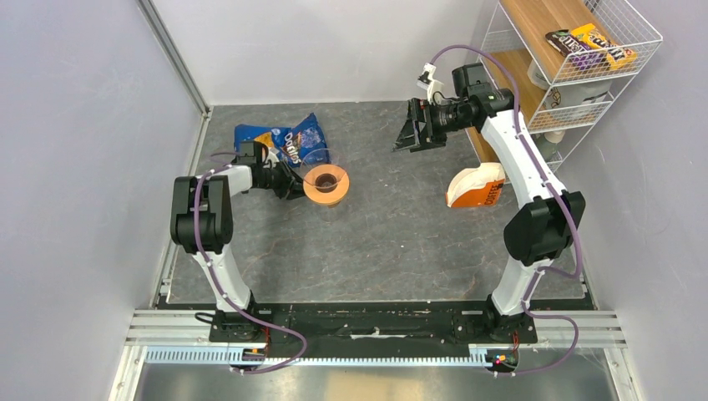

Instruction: Place the coffee filter in the dripper

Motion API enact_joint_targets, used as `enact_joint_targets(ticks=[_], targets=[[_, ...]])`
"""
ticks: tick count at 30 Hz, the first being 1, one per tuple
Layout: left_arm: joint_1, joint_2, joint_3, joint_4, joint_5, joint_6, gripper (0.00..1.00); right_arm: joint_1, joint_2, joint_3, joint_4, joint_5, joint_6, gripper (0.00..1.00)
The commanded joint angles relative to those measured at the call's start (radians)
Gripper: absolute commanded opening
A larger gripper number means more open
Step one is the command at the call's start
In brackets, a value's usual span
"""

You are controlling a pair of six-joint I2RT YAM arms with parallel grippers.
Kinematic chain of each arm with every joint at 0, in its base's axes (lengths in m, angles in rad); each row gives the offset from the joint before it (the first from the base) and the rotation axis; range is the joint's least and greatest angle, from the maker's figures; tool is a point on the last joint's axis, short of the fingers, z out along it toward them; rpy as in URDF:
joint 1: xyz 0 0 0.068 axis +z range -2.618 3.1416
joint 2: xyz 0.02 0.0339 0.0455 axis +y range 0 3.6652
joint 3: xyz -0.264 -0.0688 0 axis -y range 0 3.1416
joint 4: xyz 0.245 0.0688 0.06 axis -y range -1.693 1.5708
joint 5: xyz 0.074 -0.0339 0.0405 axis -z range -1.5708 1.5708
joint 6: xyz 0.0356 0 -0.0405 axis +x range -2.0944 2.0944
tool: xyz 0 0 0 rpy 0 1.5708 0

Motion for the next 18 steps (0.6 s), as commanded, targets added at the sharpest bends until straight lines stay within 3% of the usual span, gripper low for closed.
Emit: enact_joint_targets(ticks=[1,12,18], targets=[[-0.003,-0.012,-0.03,0.03,0.048,-0.024,0.29,-0.006,-0.05,0.026,-0.009,0.005,-0.016,0.94],[-0.003,-0.044,-0.089,0.034,0.062,-0.031,0.33,-0.01,-0.058,-0.003,-0.011,0.0,-0.016,0.94],[-0.069,-0.027,-0.104,0.086,0.077,-0.097,0.34,-0.016,-0.069,-0.024,-0.012,0.002,-0.018,0.94]])
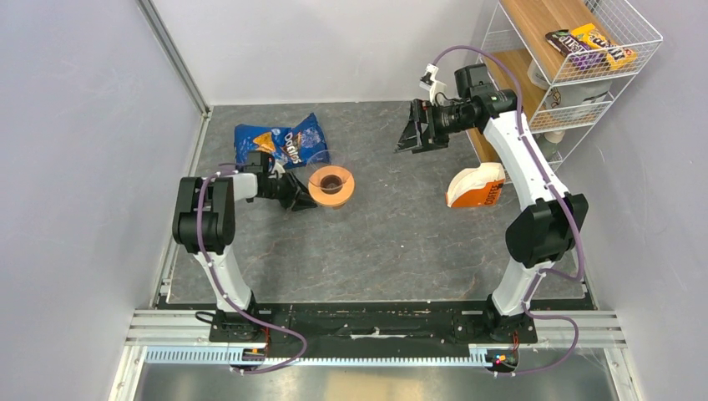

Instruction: Place the coffee filter in the dripper

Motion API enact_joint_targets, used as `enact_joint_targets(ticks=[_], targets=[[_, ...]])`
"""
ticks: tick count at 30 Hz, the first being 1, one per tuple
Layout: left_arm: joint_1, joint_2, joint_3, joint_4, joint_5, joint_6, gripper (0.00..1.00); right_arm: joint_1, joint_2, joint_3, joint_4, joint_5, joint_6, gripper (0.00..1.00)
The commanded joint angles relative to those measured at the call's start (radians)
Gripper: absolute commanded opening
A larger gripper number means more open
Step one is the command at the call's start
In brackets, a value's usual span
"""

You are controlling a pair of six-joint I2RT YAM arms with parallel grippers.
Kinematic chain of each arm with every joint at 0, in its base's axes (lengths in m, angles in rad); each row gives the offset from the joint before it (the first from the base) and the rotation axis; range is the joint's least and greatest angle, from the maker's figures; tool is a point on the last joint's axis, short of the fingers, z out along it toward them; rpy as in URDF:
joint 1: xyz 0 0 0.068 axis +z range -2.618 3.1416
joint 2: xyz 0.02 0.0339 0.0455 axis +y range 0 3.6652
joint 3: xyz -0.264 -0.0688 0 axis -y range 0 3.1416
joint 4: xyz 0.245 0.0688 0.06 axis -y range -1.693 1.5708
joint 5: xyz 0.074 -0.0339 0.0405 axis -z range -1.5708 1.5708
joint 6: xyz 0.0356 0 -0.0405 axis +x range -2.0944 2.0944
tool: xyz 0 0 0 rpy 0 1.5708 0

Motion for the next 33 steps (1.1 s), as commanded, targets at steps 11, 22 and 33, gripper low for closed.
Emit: enact_joint_targets(ticks=[11,22,33], targets=[[-0.142,-0.015,-0.037,0.136,0.065,-0.151,0.35,-0.021,-0.063,-0.025,-0.004,0.007,-0.024,0.94],[-0.099,-0.096,0.044,-0.132,-0.051,0.059,0.52,-0.054,-0.078,0.113,-0.331,0.079,-0.333,0.94],[0.049,-0.351,0.116,-0.379,-0.133,0.404,0.57,-0.074,-0.111,0.175,-0.711,0.561,-0.825,0.69]])
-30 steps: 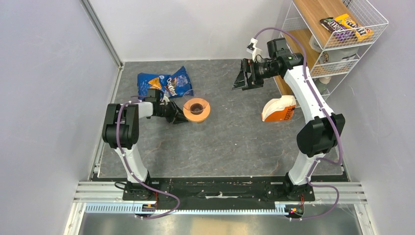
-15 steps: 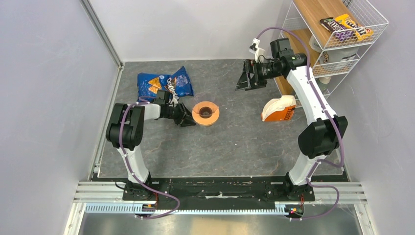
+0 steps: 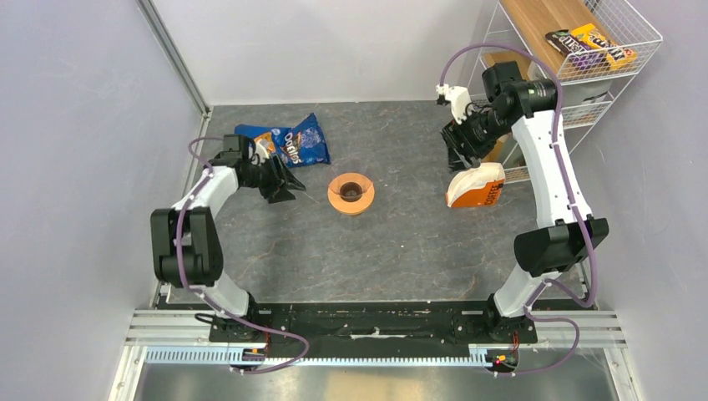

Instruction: Place the coffee filter in the dripper

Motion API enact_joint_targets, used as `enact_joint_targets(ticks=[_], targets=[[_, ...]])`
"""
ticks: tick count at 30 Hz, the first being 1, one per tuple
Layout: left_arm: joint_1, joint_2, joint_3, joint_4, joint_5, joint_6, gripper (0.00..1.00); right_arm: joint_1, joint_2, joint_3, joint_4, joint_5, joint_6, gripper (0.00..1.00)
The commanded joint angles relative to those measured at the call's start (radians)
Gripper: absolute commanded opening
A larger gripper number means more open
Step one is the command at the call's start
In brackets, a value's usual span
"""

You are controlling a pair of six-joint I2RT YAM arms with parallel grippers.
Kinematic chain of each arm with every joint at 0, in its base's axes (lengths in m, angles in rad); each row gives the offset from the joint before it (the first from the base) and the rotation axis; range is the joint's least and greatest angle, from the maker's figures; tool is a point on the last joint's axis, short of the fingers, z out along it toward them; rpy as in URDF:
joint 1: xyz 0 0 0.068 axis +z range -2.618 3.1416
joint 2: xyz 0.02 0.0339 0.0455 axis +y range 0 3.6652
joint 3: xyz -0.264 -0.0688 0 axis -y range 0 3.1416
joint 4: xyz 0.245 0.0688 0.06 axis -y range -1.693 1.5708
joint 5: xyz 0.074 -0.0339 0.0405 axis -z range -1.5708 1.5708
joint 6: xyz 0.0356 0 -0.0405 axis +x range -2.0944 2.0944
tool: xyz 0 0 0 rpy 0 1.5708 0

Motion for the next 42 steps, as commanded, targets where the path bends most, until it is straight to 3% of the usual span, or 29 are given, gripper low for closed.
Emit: enact_joint_targets(ticks=[1,3,5,9,30,42], targets=[[0.021,-0.143,0.046,-0.089,0.002,0.201,0.57,-0.002,-0.037,-0.01,-0.219,0.298,-0.271,0.62],[0.022,-0.182,0.057,-0.085,0.047,0.234,0.56,-0.002,-0.039,-0.043,-0.207,0.365,-0.339,0.51],[0.022,-0.217,0.069,-0.064,0.086,0.241,0.57,-0.002,-0.036,-0.089,-0.182,0.419,-0.402,0.48],[0.022,-0.244,0.11,-0.041,0.188,0.237,0.57,-0.003,-0.003,-0.198,-0.089,0.52,-0.505,0.47],[0.023,-0.298,0.137,-0.095,0.194,0.242,0.58,-0.023,0.213,-0.183,0.047,0.527,-0.596,0.54],[0.023,-0.298,0.141,-0.111,0.166,0.247,0.6,-0.054,0.256,-0.215,0.087,0.525,-0.635,0.48]])
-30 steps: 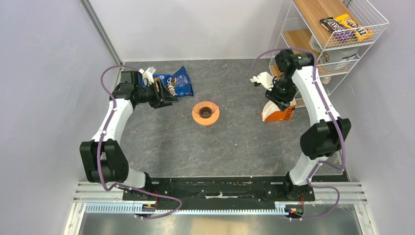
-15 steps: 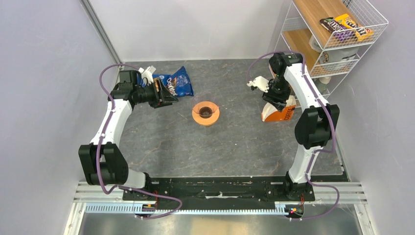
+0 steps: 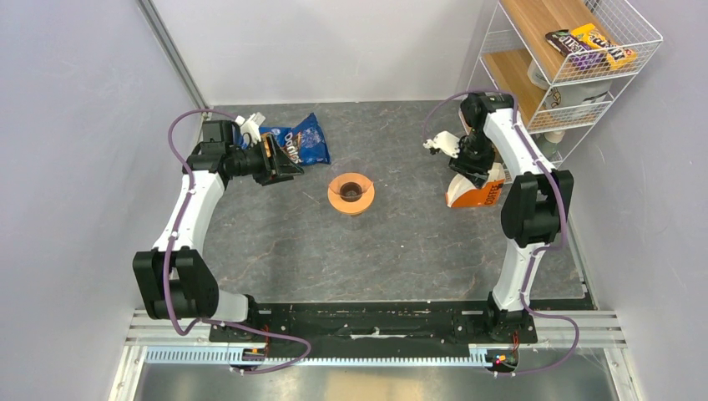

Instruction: Place the coffee filter in the dripper

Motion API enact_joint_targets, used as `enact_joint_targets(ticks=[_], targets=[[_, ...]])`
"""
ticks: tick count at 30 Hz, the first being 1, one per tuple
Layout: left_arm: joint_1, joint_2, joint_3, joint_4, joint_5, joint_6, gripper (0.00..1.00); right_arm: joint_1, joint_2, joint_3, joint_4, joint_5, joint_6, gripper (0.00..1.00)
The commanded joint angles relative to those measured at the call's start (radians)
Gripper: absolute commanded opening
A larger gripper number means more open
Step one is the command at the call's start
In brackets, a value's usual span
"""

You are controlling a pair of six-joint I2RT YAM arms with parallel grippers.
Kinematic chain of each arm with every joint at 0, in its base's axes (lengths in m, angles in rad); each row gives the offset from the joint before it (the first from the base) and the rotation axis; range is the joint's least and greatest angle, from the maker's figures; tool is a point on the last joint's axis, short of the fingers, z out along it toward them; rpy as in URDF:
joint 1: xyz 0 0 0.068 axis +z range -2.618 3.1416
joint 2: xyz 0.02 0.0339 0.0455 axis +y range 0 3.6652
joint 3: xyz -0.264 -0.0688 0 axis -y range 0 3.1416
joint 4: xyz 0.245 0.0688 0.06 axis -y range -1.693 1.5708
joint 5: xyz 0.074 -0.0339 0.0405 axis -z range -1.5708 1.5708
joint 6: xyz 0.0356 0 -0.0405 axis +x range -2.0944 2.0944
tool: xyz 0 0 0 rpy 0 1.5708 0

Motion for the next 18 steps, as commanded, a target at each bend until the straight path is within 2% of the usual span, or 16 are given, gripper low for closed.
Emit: enact_joint_targets(ticks=[1,8,18], targets=[[0.003,-0.024,0.033,-0.007,0.005,0.039,0.6,-0.016,0.007,-0.02,0.014,0.026,-0.075,0.48],[0.01,-0.017,0.033,-0.01,-0.012,0.041,0.6,-0.027,0.011,-0.052,0.026,0.027,-0.092,0.43],[0.018,-0.017,0.037,-0.02,-0.015,0.042,0.6,-0.027,-0.009,-0.03,0.013,0.001,-0.113,0.25]])
